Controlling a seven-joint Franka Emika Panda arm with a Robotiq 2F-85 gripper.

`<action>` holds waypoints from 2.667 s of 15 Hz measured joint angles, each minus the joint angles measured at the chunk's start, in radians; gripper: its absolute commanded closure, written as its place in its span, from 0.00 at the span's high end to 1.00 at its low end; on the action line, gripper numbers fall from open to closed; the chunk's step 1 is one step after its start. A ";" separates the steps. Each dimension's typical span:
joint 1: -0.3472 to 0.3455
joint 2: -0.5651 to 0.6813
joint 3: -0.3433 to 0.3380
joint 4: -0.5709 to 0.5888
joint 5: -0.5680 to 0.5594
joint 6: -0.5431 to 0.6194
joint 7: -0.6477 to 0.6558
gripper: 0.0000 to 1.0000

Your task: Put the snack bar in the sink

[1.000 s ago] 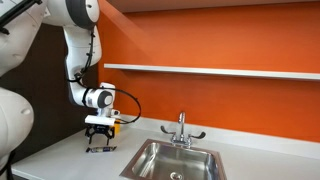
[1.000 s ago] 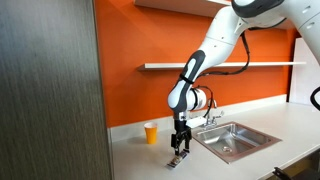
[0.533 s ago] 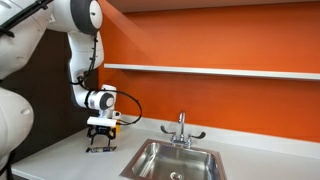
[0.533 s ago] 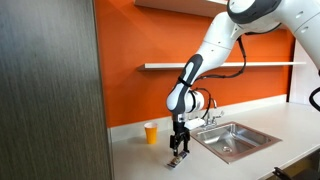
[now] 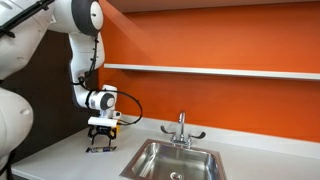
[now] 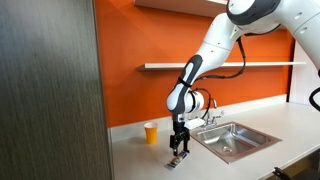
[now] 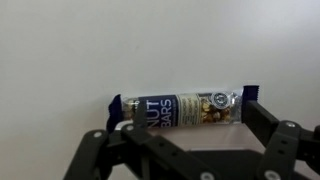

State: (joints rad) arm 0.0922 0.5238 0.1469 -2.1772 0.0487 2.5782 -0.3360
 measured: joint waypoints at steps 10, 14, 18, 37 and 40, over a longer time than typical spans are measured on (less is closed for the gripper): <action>0.000 0.002 0.000 0.000 0.000 0.001 0.002 1.00; 0.000 0.003 0.000 0.003 0.000 0.012 0.023 1.00; 0.004 0.003 0.000 0.009 0.001 0.017 0.097 1.00; 0.030 0.002 -0.002 -0.031 0.205 0.157 0.528 1.00; 0.031 0.001 -0.001 -0.054 0.248 0.178 0.564 1.00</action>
State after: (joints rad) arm 0.1230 0.5245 0.1459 -2.2313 0.2965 2.7558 0.2282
